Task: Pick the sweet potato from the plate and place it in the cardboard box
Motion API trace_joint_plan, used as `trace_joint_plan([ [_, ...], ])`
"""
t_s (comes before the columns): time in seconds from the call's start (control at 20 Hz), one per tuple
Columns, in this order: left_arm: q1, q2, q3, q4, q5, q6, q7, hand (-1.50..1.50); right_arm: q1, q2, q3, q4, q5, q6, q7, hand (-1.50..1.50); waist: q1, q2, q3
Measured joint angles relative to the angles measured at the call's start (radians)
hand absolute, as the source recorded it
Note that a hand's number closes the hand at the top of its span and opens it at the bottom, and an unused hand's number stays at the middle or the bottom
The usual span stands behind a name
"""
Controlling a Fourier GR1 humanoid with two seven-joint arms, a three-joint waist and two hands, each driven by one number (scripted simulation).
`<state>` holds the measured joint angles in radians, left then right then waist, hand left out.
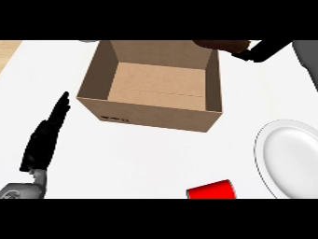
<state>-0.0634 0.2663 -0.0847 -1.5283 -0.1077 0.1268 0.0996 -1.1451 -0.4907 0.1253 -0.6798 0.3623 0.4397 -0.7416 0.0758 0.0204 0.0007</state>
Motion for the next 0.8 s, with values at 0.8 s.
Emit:
trace_joint_plan([
  [0.8,0.022,-0.001,0.032,0.002,-0.007,-0.009,-0.015,0.0,-0.203,0.323,0.116,0.3,0.152,-0.101,0.03,1.5,-0.027,-0.006,-0.001],
])
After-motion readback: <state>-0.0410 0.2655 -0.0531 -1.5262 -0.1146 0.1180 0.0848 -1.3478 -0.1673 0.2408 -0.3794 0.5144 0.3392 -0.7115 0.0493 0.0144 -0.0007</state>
